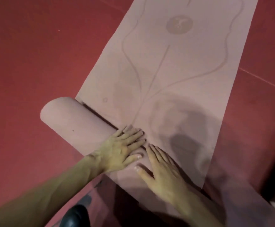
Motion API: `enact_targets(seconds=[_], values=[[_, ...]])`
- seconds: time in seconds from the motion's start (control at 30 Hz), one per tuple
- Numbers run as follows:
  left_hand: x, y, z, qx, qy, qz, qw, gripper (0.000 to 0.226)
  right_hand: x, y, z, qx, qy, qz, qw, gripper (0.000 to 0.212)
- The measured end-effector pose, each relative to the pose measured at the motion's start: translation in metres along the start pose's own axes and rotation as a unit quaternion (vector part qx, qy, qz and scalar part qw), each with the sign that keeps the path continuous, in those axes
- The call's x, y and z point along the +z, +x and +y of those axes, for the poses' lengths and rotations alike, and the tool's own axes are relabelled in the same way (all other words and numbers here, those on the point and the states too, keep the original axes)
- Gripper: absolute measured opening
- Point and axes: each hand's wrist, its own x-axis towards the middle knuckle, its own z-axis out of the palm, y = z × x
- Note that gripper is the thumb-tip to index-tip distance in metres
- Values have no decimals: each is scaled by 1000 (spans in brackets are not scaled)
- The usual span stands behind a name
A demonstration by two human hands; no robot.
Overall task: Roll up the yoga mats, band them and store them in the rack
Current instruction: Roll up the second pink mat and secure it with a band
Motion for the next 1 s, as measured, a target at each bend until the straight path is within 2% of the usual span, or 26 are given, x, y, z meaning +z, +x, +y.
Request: enact_targets(seconds=[0.1,0.2,0.27,0.4,0.57,0.7,0.73,0.83,0.97,1.0], values=[[12,-16,9,-17,-37,18,999,65,29,-3,-7,28,-59,98,993,87],[17,-28,15,-32,-51,59,996,60,47,-12,-16,54,-115,125,984,75],[21,-34,16,-31,-63,75,995,58,60,-18,-16,66,-149,145,976,76],[31,-44,23,-58,-96,67,991,55,78,-26,-16,105,-119,137,978,88],[40,-71,27,-89,-155,89,980,54,82,-31,-25,89,-152,107,978,94],[27,-90,22,-93,-152,29,984,61,79,-50,-44,91,-129,32,987,97],[25,-98,23,-93,-154,16,984,61,84,-56,-54,102,-116,38,987,95],[26,-122,25,-99,-168,25,980,63,113,-66,-74,104,-112,134,979,85],[60,-142,28,-96,-167,89,977,63,156,-59,-70,91,-125,259,953,83],[66,-148,31,-88,-151,95,980,65,167,-59,-69,91,-134,268,950,82]])
